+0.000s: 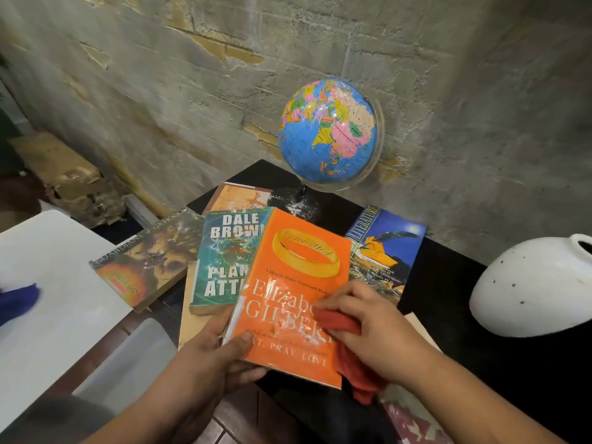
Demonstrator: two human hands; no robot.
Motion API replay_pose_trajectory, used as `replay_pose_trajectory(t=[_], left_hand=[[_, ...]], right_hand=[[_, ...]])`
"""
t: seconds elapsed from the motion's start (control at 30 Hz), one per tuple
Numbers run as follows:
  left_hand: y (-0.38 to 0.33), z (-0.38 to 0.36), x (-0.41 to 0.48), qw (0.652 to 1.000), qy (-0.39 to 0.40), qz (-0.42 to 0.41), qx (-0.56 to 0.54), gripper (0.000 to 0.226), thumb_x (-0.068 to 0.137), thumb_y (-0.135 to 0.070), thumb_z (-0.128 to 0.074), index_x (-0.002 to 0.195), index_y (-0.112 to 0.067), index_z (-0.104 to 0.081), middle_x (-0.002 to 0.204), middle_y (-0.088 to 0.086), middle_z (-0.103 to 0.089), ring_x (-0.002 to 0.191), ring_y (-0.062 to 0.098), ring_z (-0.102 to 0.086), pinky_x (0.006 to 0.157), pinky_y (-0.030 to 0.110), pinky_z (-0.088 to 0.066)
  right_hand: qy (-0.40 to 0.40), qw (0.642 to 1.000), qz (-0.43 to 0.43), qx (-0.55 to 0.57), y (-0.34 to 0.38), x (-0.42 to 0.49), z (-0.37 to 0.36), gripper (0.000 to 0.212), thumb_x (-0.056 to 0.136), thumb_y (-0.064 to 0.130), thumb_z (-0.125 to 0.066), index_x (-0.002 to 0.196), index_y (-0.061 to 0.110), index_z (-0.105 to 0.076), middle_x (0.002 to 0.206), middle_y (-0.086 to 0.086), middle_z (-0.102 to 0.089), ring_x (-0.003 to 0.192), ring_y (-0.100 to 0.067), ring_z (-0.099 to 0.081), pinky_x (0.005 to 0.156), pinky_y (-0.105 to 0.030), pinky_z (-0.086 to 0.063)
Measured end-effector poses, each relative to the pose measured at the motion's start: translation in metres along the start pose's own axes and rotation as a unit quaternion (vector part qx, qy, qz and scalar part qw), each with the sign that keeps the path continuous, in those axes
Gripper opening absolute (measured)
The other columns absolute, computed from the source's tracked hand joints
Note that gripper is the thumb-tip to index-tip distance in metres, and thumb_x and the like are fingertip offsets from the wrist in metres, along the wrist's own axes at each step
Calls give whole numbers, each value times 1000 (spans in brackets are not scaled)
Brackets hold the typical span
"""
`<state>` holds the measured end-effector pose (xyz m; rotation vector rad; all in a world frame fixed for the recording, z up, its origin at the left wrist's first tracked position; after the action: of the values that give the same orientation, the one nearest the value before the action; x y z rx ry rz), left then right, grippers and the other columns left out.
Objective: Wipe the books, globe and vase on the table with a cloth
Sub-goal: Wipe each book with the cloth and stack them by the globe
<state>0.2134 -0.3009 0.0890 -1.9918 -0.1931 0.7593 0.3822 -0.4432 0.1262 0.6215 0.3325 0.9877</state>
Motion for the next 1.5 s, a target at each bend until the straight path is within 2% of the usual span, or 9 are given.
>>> replay_pose_trajectory(t=[0.4, 0.53, 0.67, 0.83, 0.97, 1.13, 1.27, 1.4, 1.5], left_hand=[[3, -1, 3, 1000, 0, -7, 11, 37, 92, -9, -53, 122, -31, -56, 108, 8, -72, 94, 30, -70, 68, 33, -59], [3, -1, 4, 1000, -7, -7, 10, 35, 91, -10, -54, 118, -31, -57, 105, 7, -73, 91, 29, -71, 66, 32, -58], [4, -3, 4, 1000, -6, -9, 13, 34, 92, -10, -53, 116, -33, -56, 103, 4, -73, 90, 28, -71, 65, 30, -58], [4, -1, 5, 1000, -10, -11, 20, 32, 92, -11, -54, 115, -33, -57, 104, 5, -73, 90, 28, -71, 66, 31, -57], [5, 0, 6, 1000, -8, -14, 20, 33, 92, -11, -54, 115, -33, -58, 105, 5, -73, 92, 29, -71, 66, 32, -58], [6, 1, 7, 999, -12, -19, 29, 35, 91, -10, -55, 118, -32, -57, 106, 7, -72, 90, 29, -71, 68, 34, -57], [7, 0, 6, 1000, -11, -16, 20, 35, 91, -9, -55, 117, -32, -56, 106, 6, -72, 90, 30, -71, 65, 32, -58], [6, 1, 5, 999, -18, -24, 27, 35, 92, -8, -55, 116, -33, -57, 103, 6, -73, 86, 28, -72, 65, 32, -58], [6, -1, 4, 999, -13, -21, 25, 36, 92, -8, -54, 118, -34, -56, 106, 7, -72, 88, 29, -72, 65, 32, -58]], right_hand=[[-85, 995, -36, 27, 1, -21, 2, 43, 83, 16, -69, 114, 46, -65, 108, 25, -46, 105, 5, -53, 92, -9, -37], [25, 997, 67, -9, 30, -33, -20, 51, 79, 16, -61, 118, 48, -55, 115, 28, -44, 109, 4, -52, 91, -13, -42], [-71, 997, 15, -28, 9, -24, 1, 41, 82, 27, -59, 119, 46, -55, 114, 28, -44, 105, 3, -54, 90, -22, -47], [41, 990, 124, -60, 28, -37, -20, 44, 84, 21, -61, 120, 47, -57, 123, 27, -45, 111, 5, -52, 90, -15, -45], [-76, 995, 25, -55, -2, -24, 5, 41, 84, 20, -64, 119, 43, -60, 117, 30, -43, 109, -1, -54, 93, -20, -46], [91, 980, 162, -74, 39, -33, -29, 50, 78, 26, -52, 125, 45, -53, 127, 22, -44, 114, -4, -52, 92, -24, -48], [-39, 994, 69, -72, 15, -12, -7, 41, 84, 29, -55, 122, 44, -56, 120, 25, -43, 108, -5, -55, 92, -30, -49], [55, 985, 149, -67, 36, -24, -25, 41, 86, 25, -59, 123, 42, -56, 124, 22, -46, 112, -5, -55, 93, -27, -48], [-9, 995, 87, -57, 19, -15, -12, 41, 85, 32, -54, 123, 44, -55, 121, 25, -45, 109, -3, -55, 92, -28, -48]])
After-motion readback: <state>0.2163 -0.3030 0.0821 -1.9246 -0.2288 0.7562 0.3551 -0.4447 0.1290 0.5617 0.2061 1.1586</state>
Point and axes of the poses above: each hand's wrist, its own x-axis towards the middle knuckle, its own z-axis out of the back of the hand, y = z × x, the point moved 6 cm from there along x, towards the middle knuckle
